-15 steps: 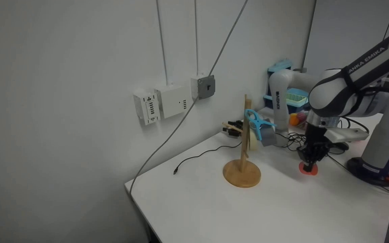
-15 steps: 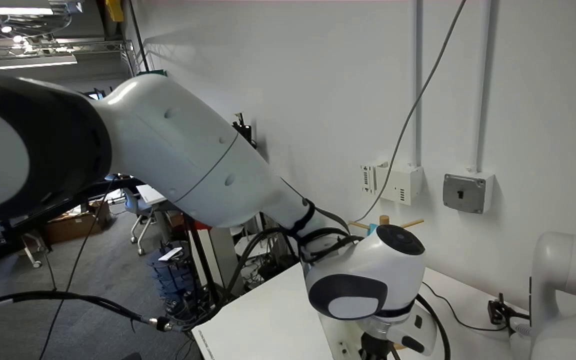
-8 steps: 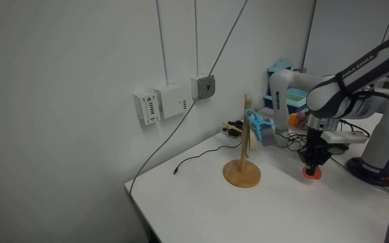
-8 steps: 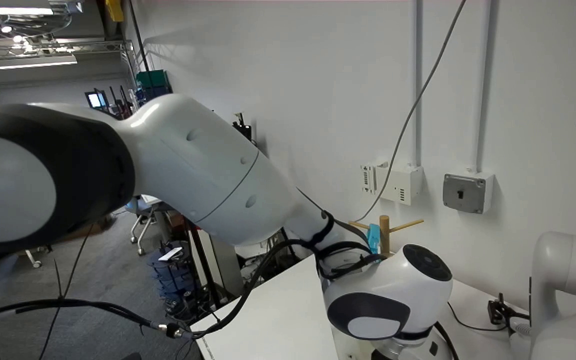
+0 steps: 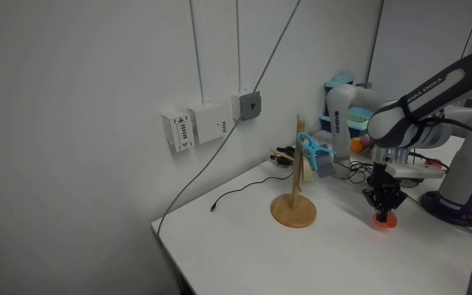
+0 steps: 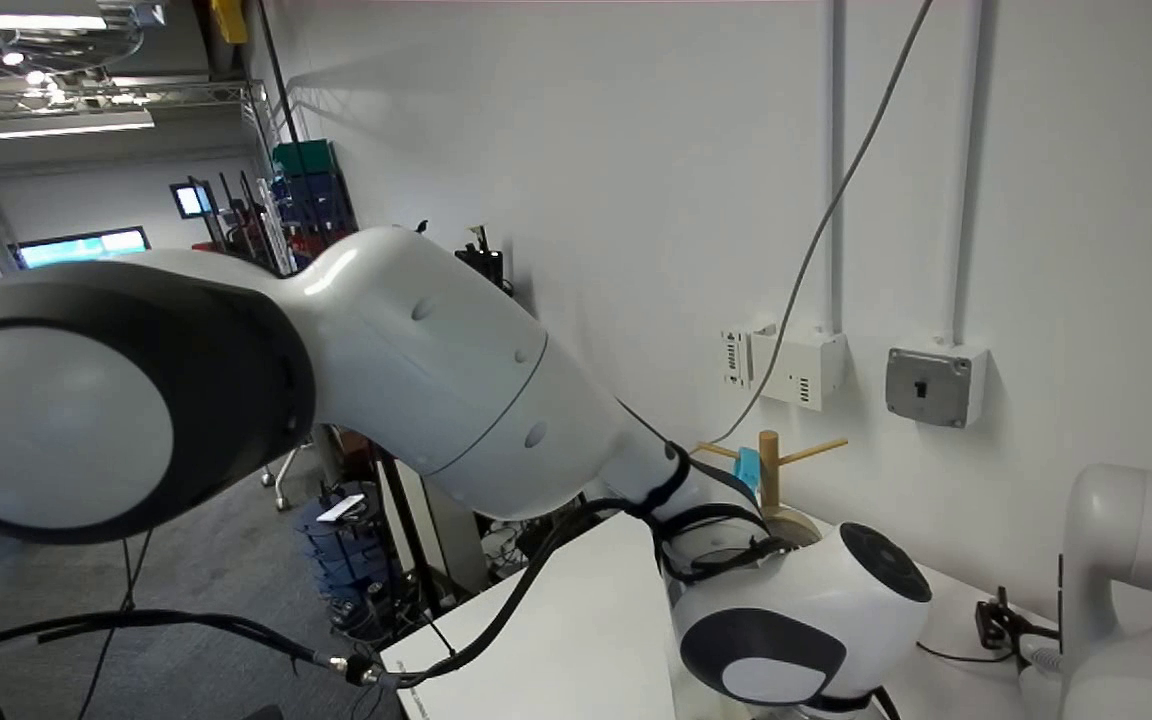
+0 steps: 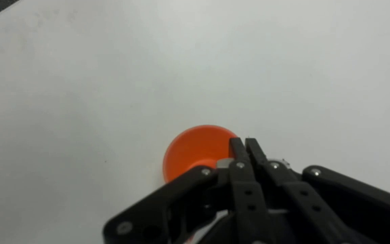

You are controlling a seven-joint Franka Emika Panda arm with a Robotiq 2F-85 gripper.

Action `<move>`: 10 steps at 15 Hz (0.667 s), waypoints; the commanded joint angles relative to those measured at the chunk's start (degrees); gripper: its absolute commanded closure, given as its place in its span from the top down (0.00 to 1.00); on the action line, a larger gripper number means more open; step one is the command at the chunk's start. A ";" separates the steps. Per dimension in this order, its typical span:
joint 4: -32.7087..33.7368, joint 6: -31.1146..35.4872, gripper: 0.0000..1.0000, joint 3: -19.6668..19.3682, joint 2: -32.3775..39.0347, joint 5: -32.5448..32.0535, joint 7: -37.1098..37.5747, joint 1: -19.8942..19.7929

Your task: Take the cup off the wooden stand and put it on the table

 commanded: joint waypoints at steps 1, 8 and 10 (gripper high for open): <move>4.91 -6.04 0.01 -0.26 2.86 0.70 1.68 -0.42; 8.44 -10.75 0.60 -0.53 4.58 1.07 3.80 -0.35; 9.19 -11.30 0.76 -0.46 4.72 1.14 3.81 -0.40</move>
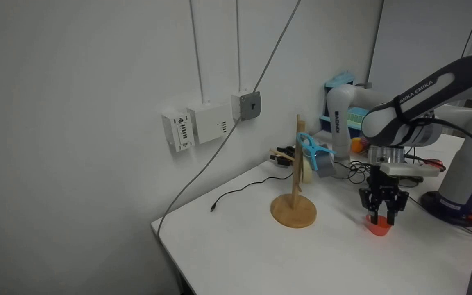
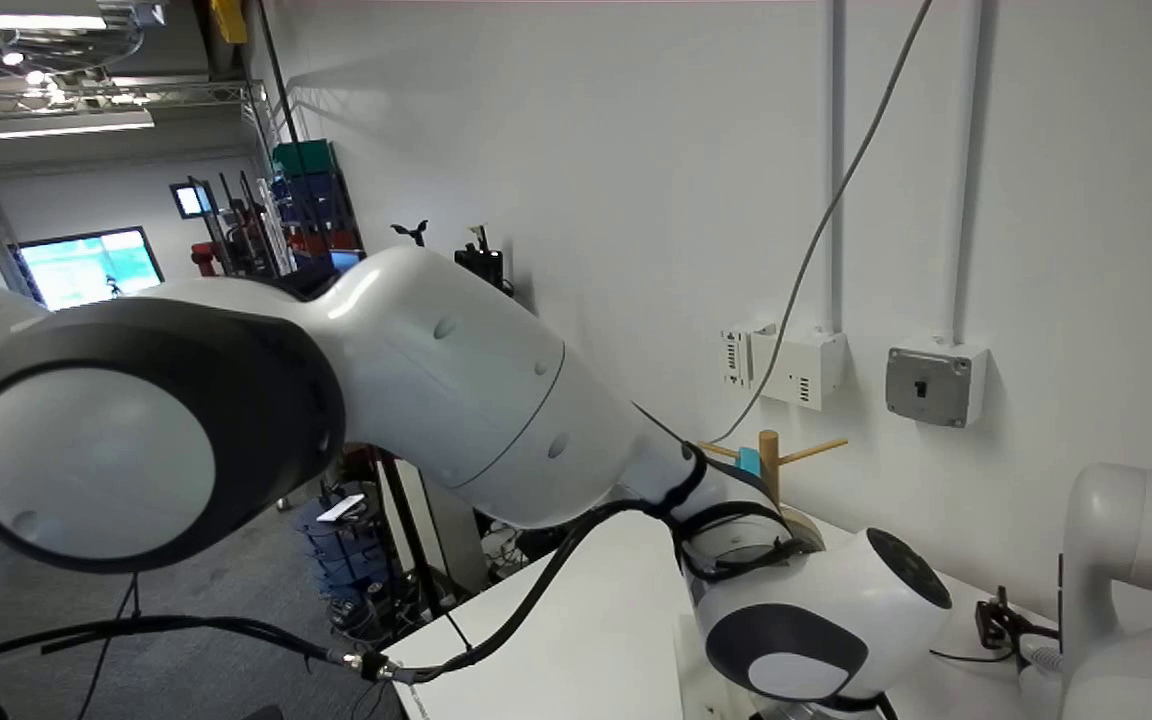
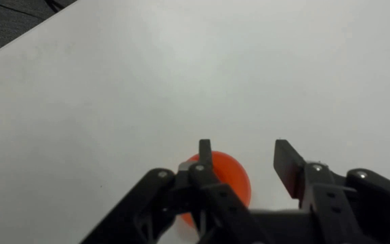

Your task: Take the cup off the wooden stand and put it on the table

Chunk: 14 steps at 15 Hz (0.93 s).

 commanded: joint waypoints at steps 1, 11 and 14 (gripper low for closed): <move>3.92 -3.06 0.82 -0.02 1.51 1.26 0.32 -0.49; 1.91 -0.74 1.00 0.91 -4.23 -0.46 -3.94 1.48; -1.35 0.98 1.00 0.72 -8.21 -1.71 -6.07 2.60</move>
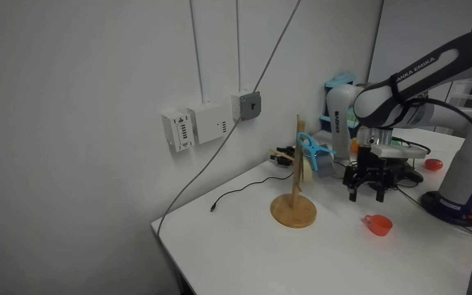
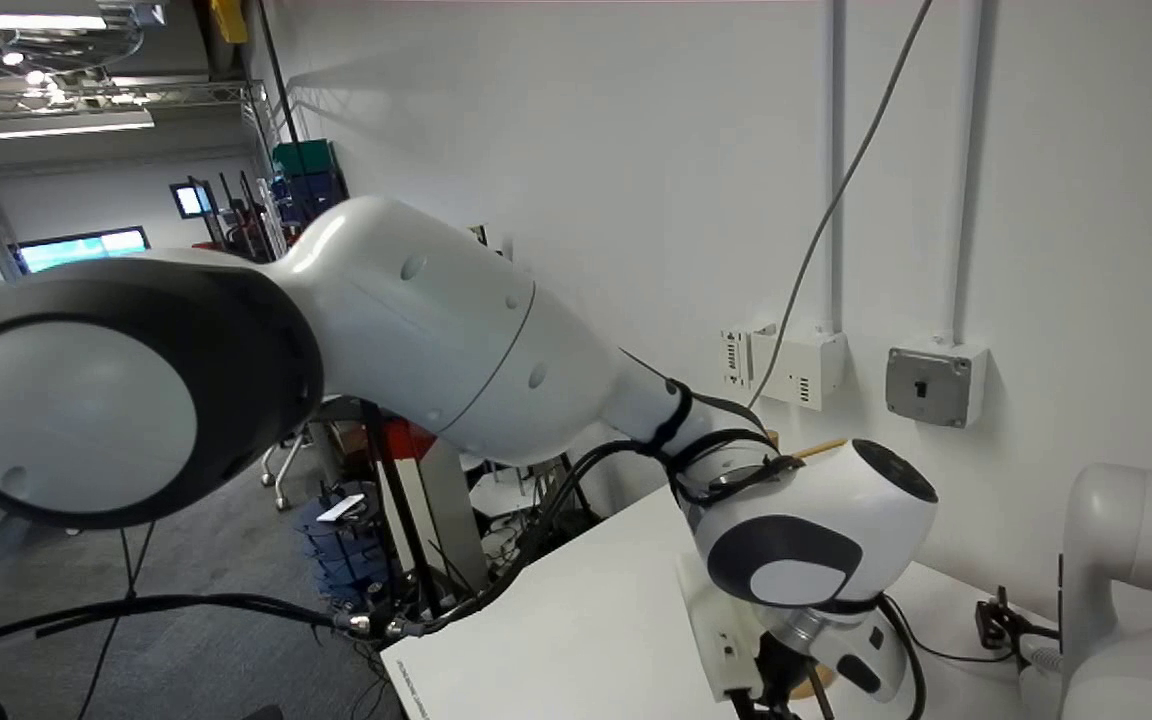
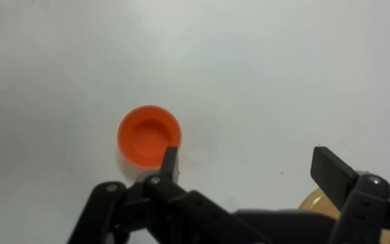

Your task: Take the cup off the wooden stand and put it on the table

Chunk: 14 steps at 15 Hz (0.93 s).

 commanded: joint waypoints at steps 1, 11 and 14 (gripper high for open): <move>-5.37 1.93 1.00 -0.27 -6.15 -1.49 -3.65 1.20; -22.06 10.69 1.00 0.00 -24.62 -5.01 -12.50 5.17; -27.50 14.70 1.00 -0.12 -30.35 -7.56 -14.23 6.31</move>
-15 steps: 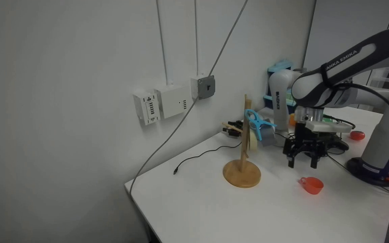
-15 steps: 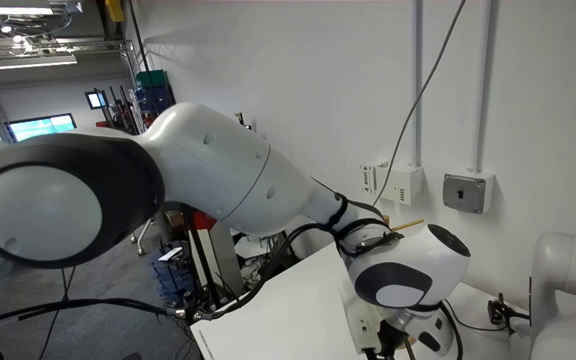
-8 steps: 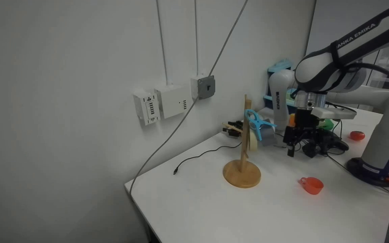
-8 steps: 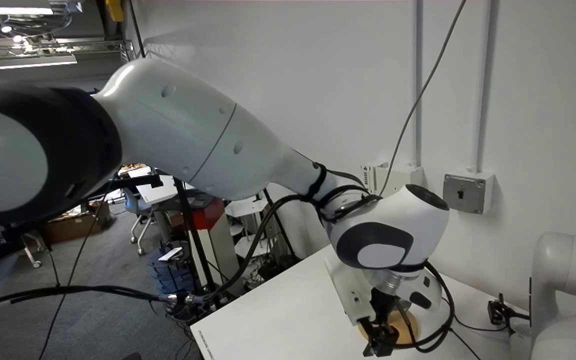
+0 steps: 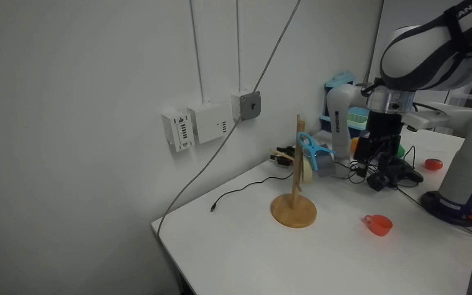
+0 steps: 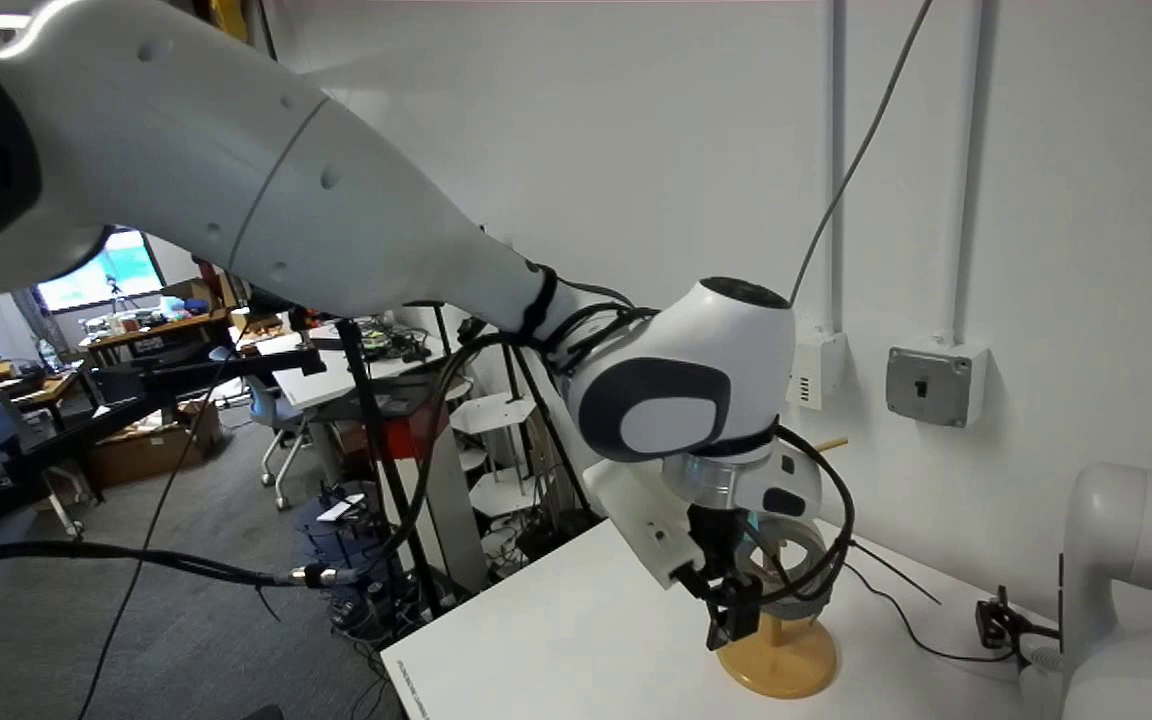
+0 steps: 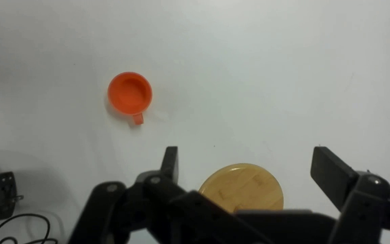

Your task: Take the cup off the wooden stand and put it on the table

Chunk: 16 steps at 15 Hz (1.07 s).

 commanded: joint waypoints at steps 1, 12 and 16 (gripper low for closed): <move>-10.00 6.18 1.00 -0.22 -9.52 -3.35 -3.17 1.29; -27.30 19.16 1.00 0.46 -28.86 -1.03 -11.14 4.45; -31.32 21.36 1.00 -0.56 -34.32 0.66 -13.48 6.18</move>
